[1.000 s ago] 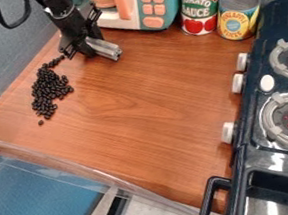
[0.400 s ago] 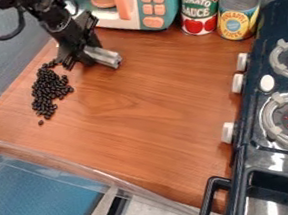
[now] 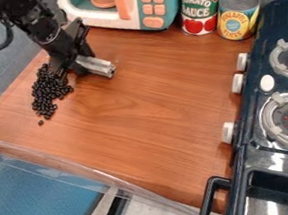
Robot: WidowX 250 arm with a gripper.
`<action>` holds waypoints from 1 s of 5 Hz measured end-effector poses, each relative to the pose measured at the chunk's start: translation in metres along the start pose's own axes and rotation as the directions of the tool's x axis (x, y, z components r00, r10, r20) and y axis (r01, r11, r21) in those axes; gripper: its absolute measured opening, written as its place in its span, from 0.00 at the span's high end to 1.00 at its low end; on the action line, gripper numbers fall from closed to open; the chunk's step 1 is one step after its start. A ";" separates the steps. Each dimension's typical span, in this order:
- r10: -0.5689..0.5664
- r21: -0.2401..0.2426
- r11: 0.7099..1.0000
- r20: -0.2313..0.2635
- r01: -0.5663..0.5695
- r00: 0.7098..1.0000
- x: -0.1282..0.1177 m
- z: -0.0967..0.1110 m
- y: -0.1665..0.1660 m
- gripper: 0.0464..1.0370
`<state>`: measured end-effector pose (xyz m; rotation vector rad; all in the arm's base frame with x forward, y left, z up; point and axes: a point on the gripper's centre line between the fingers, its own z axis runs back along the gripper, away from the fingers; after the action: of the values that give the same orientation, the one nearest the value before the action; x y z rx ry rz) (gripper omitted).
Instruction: Sweep into pile
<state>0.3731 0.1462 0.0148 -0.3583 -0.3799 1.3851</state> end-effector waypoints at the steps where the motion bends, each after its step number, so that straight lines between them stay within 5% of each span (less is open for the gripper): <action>1: 0.010 -0.003 1.000 -0.013 -0.010 1.000 -0.001 0.005 0.009 0.65; 5: 0.063 0.012 0.998 -0.040 -0.063 0.997 -0.004 0.024 0.046 0.65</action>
<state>0.3208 0.1496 0.0145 -0.3913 -0.3299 1.4387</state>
